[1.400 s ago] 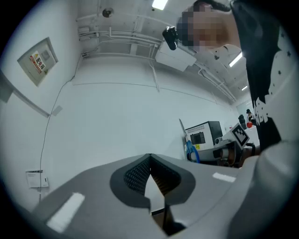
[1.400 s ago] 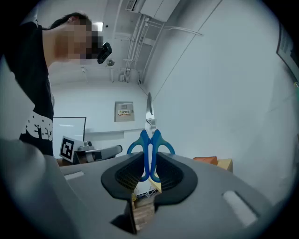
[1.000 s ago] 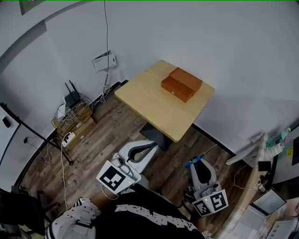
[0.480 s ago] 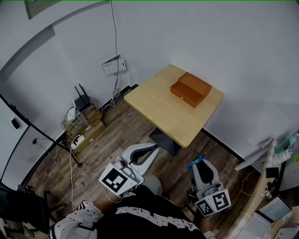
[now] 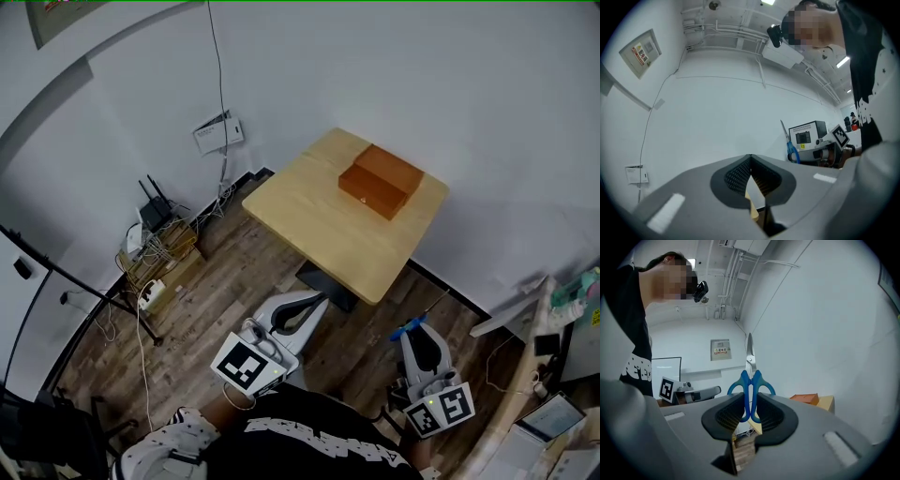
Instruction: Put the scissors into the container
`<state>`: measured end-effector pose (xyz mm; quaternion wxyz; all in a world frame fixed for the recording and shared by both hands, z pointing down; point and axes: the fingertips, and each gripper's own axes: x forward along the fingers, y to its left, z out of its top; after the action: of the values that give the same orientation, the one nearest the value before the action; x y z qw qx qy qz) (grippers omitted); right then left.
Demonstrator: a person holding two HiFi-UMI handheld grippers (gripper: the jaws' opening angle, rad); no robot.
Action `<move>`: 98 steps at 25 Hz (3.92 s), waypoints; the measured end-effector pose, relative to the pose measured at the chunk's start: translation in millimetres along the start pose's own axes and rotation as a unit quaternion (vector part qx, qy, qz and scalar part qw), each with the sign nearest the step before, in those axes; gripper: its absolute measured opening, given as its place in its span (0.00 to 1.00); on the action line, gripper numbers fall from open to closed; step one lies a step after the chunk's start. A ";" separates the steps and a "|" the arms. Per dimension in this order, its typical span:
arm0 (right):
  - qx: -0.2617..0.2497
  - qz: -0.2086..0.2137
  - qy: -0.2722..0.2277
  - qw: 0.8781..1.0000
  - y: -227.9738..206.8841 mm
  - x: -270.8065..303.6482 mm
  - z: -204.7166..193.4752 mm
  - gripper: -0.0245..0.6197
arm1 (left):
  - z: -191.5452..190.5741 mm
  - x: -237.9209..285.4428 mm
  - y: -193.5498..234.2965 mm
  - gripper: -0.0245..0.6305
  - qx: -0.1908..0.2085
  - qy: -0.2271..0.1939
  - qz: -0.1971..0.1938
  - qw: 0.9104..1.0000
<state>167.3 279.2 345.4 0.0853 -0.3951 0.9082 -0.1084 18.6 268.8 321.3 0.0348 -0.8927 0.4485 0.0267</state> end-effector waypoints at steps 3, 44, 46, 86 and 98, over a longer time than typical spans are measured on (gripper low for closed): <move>-0.002 0.003 0.001 1.000 0.6 20.7 2.3 0.18 | 6.0 4.0 16.3 0.04 -0.001 0.004 -0.003 1.000; -0.038 -0.195 0.001 0.980 -23.7 222.8 -1.7 0.18 | -23.3 106.1 250.2 0.04 -0.051 -0.020 -0.162 0.985; -0.038 -0.211 0.001 0.977 -25.7 222.3 -1.9 0.18 | -24.5 112.5 248.5 0.04 -0.055 -0.022 -0.180 0.982; -0.044 -0.164 0.010 0.985 -129.1 284.6 15.5 0.18 | -19.7 183.4 288.9 0.04 -0.030 -0.016 -0.126 0.992; -0.014 -0.102 0.020 0.994 -175.0 318.2 7.5 0.18 | -31.9 198.6 301.0 0.04 -0.018 0.058 -0.056 0.997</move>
<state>77.2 -72.3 362.4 0.0505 -0.4847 0.8661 -0.1115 -104.0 -71.8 326.0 -0.0055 -0.9168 0.3989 -0.0190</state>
